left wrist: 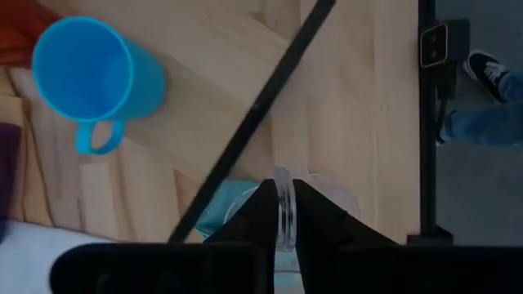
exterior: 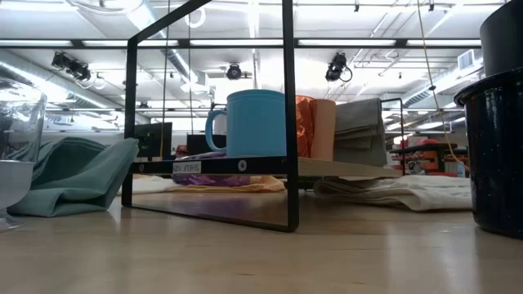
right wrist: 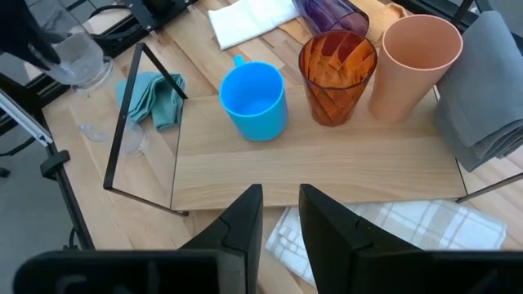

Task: Stack small to large cups/mugs on shelf
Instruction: Put the transparent mug on the shelf

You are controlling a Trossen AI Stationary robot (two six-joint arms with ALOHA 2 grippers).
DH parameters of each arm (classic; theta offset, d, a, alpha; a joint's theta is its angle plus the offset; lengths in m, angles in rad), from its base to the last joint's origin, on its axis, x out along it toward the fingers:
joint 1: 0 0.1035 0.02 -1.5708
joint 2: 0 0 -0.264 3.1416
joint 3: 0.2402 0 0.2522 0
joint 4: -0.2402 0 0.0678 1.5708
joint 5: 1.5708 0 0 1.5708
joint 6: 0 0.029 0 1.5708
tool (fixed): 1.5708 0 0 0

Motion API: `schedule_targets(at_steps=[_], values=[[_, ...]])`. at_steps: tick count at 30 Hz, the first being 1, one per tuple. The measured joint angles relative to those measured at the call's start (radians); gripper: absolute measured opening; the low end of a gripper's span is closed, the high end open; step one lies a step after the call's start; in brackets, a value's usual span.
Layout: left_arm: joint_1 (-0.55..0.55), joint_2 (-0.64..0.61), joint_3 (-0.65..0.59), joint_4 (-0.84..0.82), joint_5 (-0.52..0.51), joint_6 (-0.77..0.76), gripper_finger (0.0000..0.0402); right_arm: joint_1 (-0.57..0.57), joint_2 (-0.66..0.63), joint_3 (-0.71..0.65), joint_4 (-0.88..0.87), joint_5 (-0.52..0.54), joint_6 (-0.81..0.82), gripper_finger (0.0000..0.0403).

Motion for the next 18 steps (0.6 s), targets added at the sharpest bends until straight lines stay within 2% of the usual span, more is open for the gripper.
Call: schedule_targets(at_steps=[10, 15, 18], values=[[0.054, 0.0, 0.006, -0.002, 0.002, 0.104, 0.0025, 0.0, 0.0, 0.0, 0.0, 0.0, 0.001, 0.0089], [0.097, 0.0, 0.006, -0.002, 0.001, 0.133, 0.0042, 0.0, 0.0, 0.0, 0.0, 0.0, 0.001, 0.0089], [0.118, 0.0, 0.006, -0.002, 0.001, 0.159, 0.0036, 0.0, 0.0, 0.0, 0.0, 0.0, 0.005, 0.0089]])
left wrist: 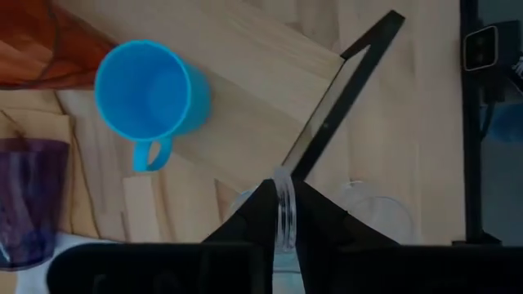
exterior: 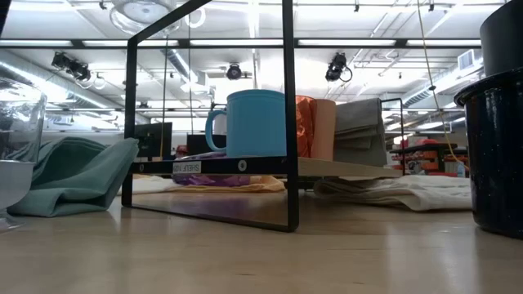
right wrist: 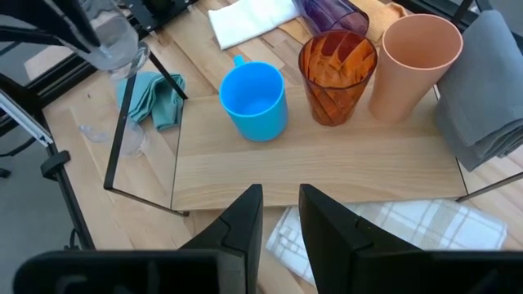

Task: Stack small to large cups/mugs on shelf
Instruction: Put the transparent mug on the shelf

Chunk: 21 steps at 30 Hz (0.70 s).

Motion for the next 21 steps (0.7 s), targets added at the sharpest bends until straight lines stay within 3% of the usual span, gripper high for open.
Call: schedule_targets(at_steps=[6, 12, 21], values=[[0.048, 0.0, 0.0, 0.0, 0.0, 0.06, 0.0026, 0.0, 0.0, 0.0, 0.0, 0.0, 0.001, 0.0089], [0.092, 0.0, 0.0, 0.0, 0.0, 0.103, 0.0048, 0.0, 0.0, 0.0, 0.0, 0.001, 0.001, 0.0089], [0.12, 0.0, -0.001, 0.057, 0.024, 0.18, 0.0026, 0.0, 0.0, 0.0, 0.0, 0.011, 0.001, 0.0089]])
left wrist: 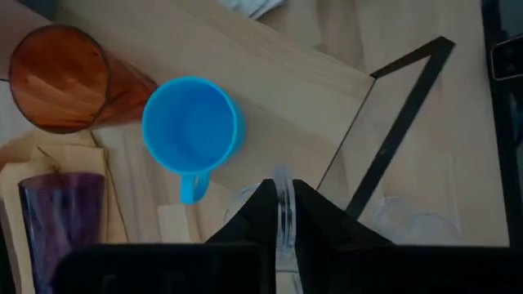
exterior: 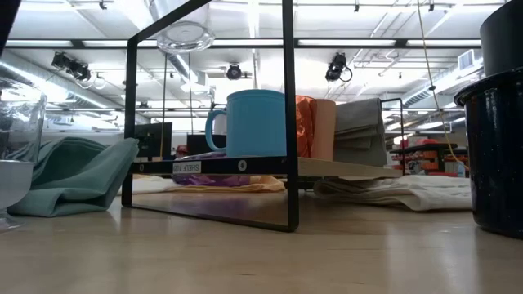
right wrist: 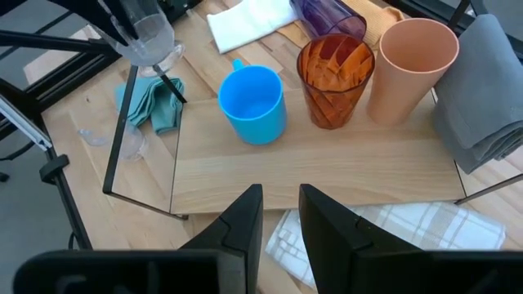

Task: Stack small to large cups/mugs on shelf
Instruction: Put the transparent mug on the shelf

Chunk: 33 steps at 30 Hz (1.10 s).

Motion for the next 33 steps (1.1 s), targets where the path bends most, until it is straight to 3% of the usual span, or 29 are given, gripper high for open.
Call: schedule_targets(at_steps=[5, 10, 14, 19, 26, 33], values=[[0.008, 0.024, -0.009, 0.009, 0.003, 0.028, 0.0052, 0.0, 0.0, 0.0, 0.0, 0.008, 0.002, 0.0089], [0.008, 0.067, -0.009, 0.026, 0.022, 0.078, 0.0025, 0.0, 0.0, 0.0, 0.0, 0.008, 0.006, 0.0089], [0.007, 0.086, -0.009, 0.03, 0.03, 0.082, 0.0026, 0.0, 0.0, 0.0, -0.001, 0.008, 0.014, 0.0089], [0.006, 0.092, -0.009, 0.031, 0.035, 0.077, 0.0054, 0.0, 0.0, 0.0, -0.005, 0.008, 0.014, 0.0089], [0.005, 0.092, -0.009, 0.038, 0.039, 0.092, 0.0007, 0.0, 0.0, 0.0, -0.008, 0.008, 0.014, 0.0089], [0.005, 0.092, -0.009, 0.037, 0.045, 0.092, 0.0027, 0.0, 0.0, 0.0, -0.008, 0.008, 0.014, 0.0089]])
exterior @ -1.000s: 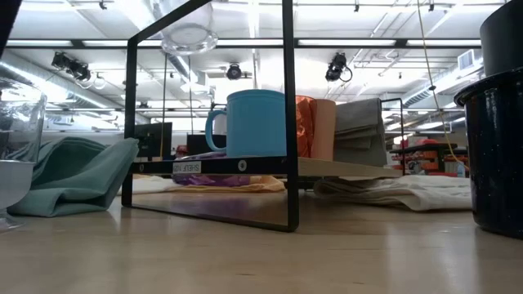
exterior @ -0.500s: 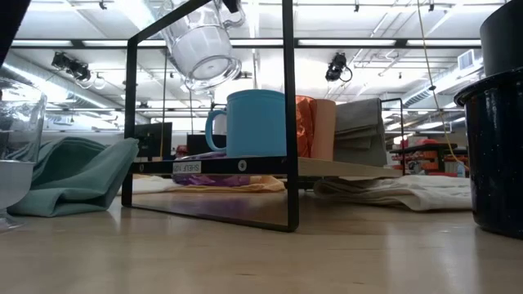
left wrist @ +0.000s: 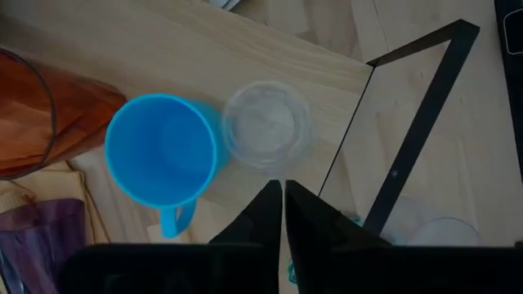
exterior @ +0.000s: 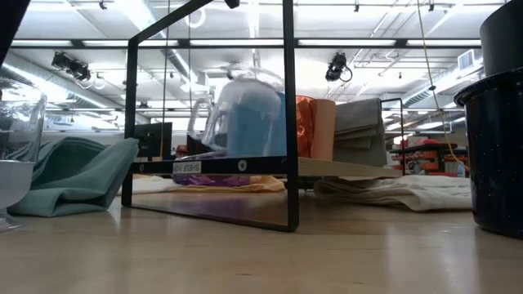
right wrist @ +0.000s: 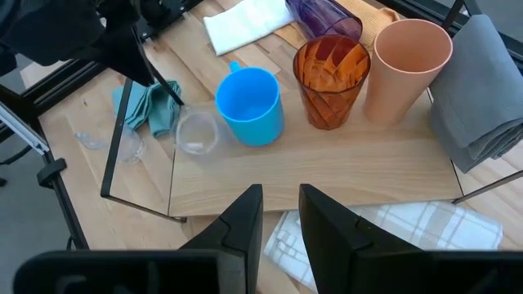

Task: Stack small to large cups/mugs on shelf
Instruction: Put the transparent mug on the shelf

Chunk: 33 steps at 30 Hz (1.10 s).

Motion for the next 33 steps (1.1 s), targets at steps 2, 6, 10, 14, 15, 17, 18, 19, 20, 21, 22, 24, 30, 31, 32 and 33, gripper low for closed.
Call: schedule_targets(at_steps=[2, 6, 10, 14, 15, 17, 18, 19, 20, 21, 22, 24, 30, 31, 32, 33], values=[[0.0, 0.0, 0.0, 0.0, 0.0, -0.013, 0.0025, 0.0, 0.0, 0.0, 0.0, 0.0, 0.0, 0.0089], [-0.005, 0.0, 0.0, 0.0, 0.0, -0.021, 0.0009, 0.003, 0.0, 0.0, 0.0, -0.025, 0.0, 0.0089], [-0.012, 0.0, 0.0, 0.0, 0.006, -0.03, 0.0008, 0.014, 0.0, 0.0, 0.0, -0.031, 0.0, 0.0089], [-0.012, 0.0, 0.0, 0.019, 0.058, -0.085, 0.0037, 0.014, 0.0, 0.0, 0.001, -0.031, 0.0, 0.0089], [-0.012, 0.0, 0.0, 0.03, 0.066, -0.098, 0.0047, 0.014, 0.0, 0.0, 0.001, -0.031, 0.0, 0.0089], [-0.01, 0.0, 0.0, 0.043, 0.069, -0.122, 0.0068, 0.014, 0.0, 0.0, 0.005, -0.031, 0.0, 0.0089], [-0.01, 0.0, 0.0, 0.047, 0.07, -0.133, 0.0079, 0.014, 0.0, 0.0, 0.009, -0.031, 0.0, 0.0089], [-0.01, 0.0, 0.0, 0.055, 0.07, -0.15, 0.009, 0.014, 0.0, 0.0, 0.013, -0.031, 0.0, 0.0089], [-0.01, 0.0, 0.0, 0.06, 0.07, -0.159, 0.01, 0.014, 0.0, 0.0, 0.016, -0.031, 0.0, 0.0089], [-0.01, 0.001, 0.0, 0.064, 0.07, -0.171, 0.011, 0.014, 0.0, 0.0, 0.02, -0.031, 0.0, 0.0089], [-0.01, 0.004, 0.001, 0.067, 0.07, -0.179, 0.012, 0.014, 0.0, 0.0, 0.024, -0.031, 0.0, 0.0089], [-0.01, 0.008, 0.001, 0.067, 0.071, -0.196, 0.0139, 0.014, 0.005, 0.0, 0.029, -0.031, -0.001, 0.0089], [-0.01, 0.035, 0.002, 0.084, 0.092, -0.264, 0.0188, 0.014, 0.033, 0.0, 0.031, -0.034, -0.008, 0.0089], [-0.009, 0.037, 0.002, 0.081, 0.09, -0.302, 0.0194, 0.014, 0.039, 0.0, 0.031, -0.035, -0.008, 0.0089], [-0.007, 0.041, 0.001, 0.07, 0.083, -0.358, 0.02, 0.014, 0.045, 0.0, 0.031, -0.035, -0.007, 0.0089], [-0.001, 0.045, 0.0, 0.065, 0.079, -0.412, 0.0205, 0.014, 0.048, 0.0, 0.03, -0.035, -0.005, 0.0089]])
